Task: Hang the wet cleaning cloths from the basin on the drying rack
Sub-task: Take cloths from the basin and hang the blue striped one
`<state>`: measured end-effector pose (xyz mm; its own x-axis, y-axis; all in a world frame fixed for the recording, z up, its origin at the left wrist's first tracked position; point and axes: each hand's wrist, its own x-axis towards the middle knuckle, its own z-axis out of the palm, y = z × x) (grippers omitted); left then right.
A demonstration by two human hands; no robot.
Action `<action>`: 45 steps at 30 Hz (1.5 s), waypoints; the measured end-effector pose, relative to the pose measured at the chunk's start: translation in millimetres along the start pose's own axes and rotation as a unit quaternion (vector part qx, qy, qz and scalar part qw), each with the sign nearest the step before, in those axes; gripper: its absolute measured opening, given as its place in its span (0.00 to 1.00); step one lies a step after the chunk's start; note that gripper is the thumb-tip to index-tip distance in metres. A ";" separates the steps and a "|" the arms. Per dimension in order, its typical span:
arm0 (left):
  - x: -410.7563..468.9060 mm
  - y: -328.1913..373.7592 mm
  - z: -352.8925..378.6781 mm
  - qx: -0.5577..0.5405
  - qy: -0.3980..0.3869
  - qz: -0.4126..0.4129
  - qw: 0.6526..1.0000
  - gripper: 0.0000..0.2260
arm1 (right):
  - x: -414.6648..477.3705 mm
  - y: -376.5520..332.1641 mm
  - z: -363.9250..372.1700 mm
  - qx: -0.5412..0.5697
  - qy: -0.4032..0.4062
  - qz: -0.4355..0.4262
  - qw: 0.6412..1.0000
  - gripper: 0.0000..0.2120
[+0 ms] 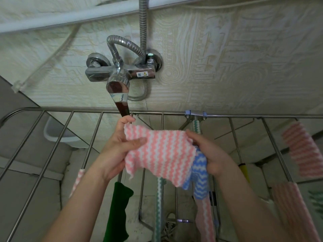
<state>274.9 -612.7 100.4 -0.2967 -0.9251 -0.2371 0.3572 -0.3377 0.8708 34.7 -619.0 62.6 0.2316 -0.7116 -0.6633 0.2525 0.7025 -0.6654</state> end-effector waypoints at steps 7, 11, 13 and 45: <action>29.8 -30.8 -27.1 0.298 0.020 -0.093 0.950 0.24 | 45.0 -3.0 2.1 -0.272 0.146 -0.058 0.950 0.07; 51.7 -34.8 -19.4 0.394 0.002 -0.091 0.915 0.34 | 64.2 -10.4 3.3 -0.383 0.208 -0.126 0.891 0.09; 63.5 -34.7 -11.6 0.448 -0.002 -0.085 0.890 0.37 | 69.6 -15.8 6.8 -0.414 0.256 -0.161 0.859 0.09; 63.8 -88.9 -15.9 0.518 -0.028 0.008 0.855 0.35 | 63.9 20.5 36.3 -0.513 0.095 -0.160 0.838 0.08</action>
<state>238.3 -644.4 1.0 -0.3511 -0.9087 -0.2257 -0.6064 0.0370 0.7943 88.8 -650.6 19.0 0.1285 -0.9187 -0.3734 -0.6899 0.1877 -0.6992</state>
